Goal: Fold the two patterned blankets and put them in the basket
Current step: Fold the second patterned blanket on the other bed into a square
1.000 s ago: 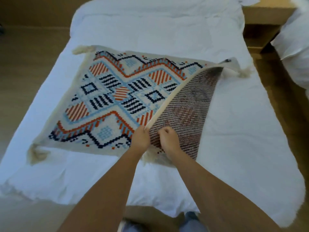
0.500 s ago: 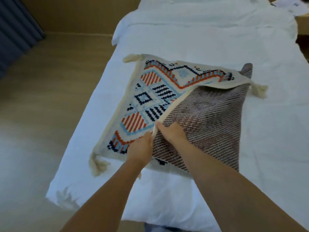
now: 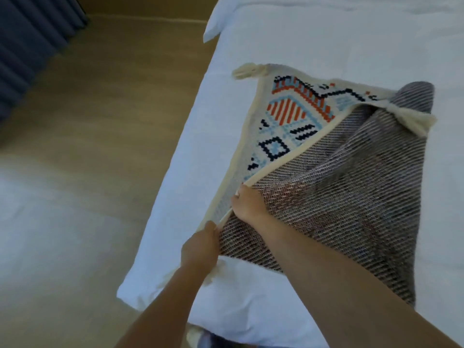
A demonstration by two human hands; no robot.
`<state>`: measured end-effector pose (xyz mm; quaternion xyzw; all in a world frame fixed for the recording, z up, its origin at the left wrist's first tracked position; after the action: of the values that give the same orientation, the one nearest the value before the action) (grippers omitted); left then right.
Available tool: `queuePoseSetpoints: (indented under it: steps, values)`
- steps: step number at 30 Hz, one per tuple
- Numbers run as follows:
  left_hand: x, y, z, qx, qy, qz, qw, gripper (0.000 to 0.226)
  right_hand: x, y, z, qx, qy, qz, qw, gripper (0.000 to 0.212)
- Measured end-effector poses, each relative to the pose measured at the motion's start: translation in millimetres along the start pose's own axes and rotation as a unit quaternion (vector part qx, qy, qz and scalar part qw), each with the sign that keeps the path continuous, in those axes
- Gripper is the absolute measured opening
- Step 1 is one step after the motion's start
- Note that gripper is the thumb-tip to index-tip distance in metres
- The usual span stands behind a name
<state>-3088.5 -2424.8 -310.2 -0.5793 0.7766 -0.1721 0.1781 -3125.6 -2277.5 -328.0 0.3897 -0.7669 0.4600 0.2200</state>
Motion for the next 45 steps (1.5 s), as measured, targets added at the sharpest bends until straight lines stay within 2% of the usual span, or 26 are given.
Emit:
queuePoseSetpoints:
  steps: [5, 10, 13, 17, 19, 21, 25, 29, 33, 39, 45]
  values:
    - [42.7, 33.3, 17.2, 0.055, -0.035, 0.013, 0.998, 0.023, 2.4, 23.5, 44.5, -0.046, 0.013, 0.03, 0.998, 0.017]
    - [81.4, 63.2, 39.0, 0.091, -0.025, 0.079, 0.992, 0.017, -0.5, 46.6, 84.0, -0.124, 0.009, 0.059, 0.99, 0.032]
    - [91.6, 76.6, 47.7, 0.112, -0.007, 0.124, 0.986, 0.012, -0.6, 52.7, 102.3, -0.176, 0.02, 0.074, 0.981, 0.021]
    - [104.5, 87.4, 52.8, 0.127, 0.037, 0.155, 0.979, 0.016, -2.5, 53.0, 120.0, -0.207, 0.018, 0.1, 0.973, 0.034]
    - [110.0, 95.9, 53.5, 0.142, 0.044, 0.161, 0.976, 0.016, -3.7, 53.3, 126.3, -0.215, 0.014, 0.114, 0.97, 0.024]
    - [110.7, 106.9, 48.3, 0.142, 0.062, 0.19, 0.969, 0.016, -2.9, 56.5, 129.1, -0.224, 0.02, 0.125, 0.966, 0.018]
    - [101.6, 134.2, 21.5, 0.106, 0.109, 0.254, 0.955, 0.018, 6.3, 58.1, 129.9, -0.25, 0.04, 0.181, 0.95, 0.025]
    - [87.7, 163.8, -17.3, 0.087, 0.111, 0.318, 0.937, 0.023, 21.8, 60.9, 124.7, -0.265, 0.059, 0.215, 0.938, 0.026]
    - [89.7, 194.8, -55.1, 0.062, 0.146, 0.406, 0.9, 0.026, 43.0, 66.7, 123.2, -0.307, 0.089, 0.288, 0.903, 0.026]
    - [97.5, 253.5, -120.8, 0.01, 0.23, 0.545, 0.806, 0.029, 93.7, 86.0, 111.0, -0.388, 0.127, 0.347, 0.844, 0.029]
    - [72.1, 291.9, -175.3, 0.003, 0.258, 0.587, 0.767, 0.03, 140.5, 112.9, 88.6, -0.442, 0.183, 0.354, 0.803, 0.027]
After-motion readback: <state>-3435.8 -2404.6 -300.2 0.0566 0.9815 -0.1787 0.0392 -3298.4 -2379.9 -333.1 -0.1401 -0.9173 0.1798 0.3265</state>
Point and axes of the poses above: each hand's wrist, its own y-axis towards the middle knuckle, its own z-axis out of the palm, x = y × z, the point moved 2 cm from there along y, towards the middle knuckle, and after that the axes turned 14 degrees about y, right-handed, at the moved point
